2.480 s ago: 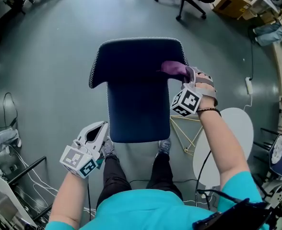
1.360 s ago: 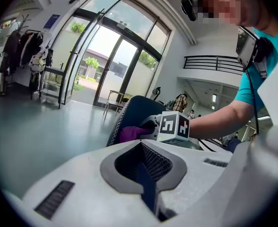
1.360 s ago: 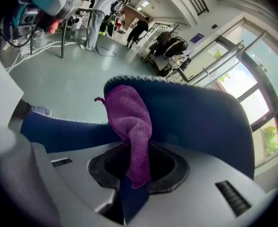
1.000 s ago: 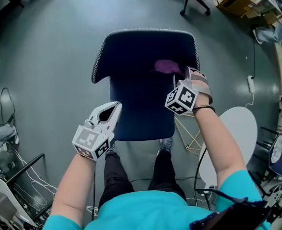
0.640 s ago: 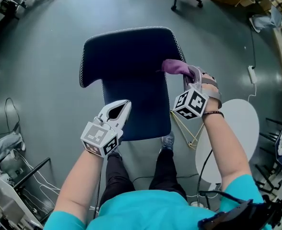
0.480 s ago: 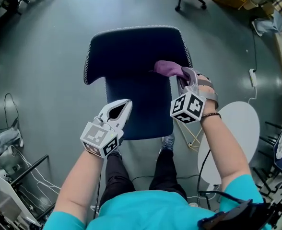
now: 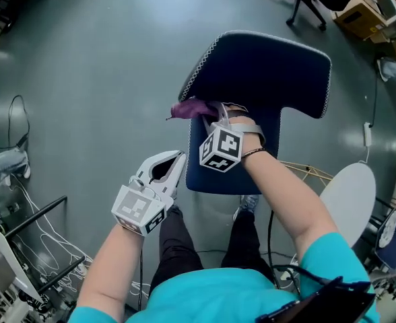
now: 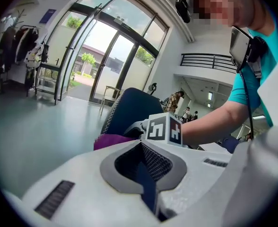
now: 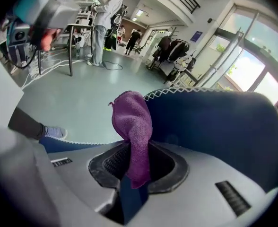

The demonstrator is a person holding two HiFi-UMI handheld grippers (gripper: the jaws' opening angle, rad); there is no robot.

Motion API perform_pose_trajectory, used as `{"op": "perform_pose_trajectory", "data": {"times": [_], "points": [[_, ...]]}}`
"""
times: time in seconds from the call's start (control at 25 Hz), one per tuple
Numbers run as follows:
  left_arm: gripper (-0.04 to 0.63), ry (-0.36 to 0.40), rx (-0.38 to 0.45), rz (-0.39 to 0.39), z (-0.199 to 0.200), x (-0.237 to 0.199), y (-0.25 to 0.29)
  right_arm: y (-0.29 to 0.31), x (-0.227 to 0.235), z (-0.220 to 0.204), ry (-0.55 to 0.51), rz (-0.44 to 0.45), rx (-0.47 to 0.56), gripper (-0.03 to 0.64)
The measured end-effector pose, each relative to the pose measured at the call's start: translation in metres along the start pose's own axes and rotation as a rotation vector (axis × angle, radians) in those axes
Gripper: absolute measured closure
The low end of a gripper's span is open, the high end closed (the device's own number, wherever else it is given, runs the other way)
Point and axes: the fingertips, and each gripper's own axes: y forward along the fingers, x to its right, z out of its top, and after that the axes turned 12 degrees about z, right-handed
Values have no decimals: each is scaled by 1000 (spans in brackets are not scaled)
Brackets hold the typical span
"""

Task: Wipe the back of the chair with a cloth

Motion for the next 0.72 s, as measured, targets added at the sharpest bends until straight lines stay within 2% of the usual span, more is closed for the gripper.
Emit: {"op": "perform_pose_trajectory", "data": {"times": [0.2,0.36,0.56,0.72], "points": [[600,-41,-18,30,-22,-34,-24,34,5,10,251,52,42,528],[600,-40,-32,12,-28,-29,-24,23,21,-17,451,37,65,528],[600,-4,-55,-45,-25,17,3,-19,51,-111,652,-50,52,528],[600,40,-78,-113,-17,67,33,-64,63,-214,897,-139,73,528]]}}
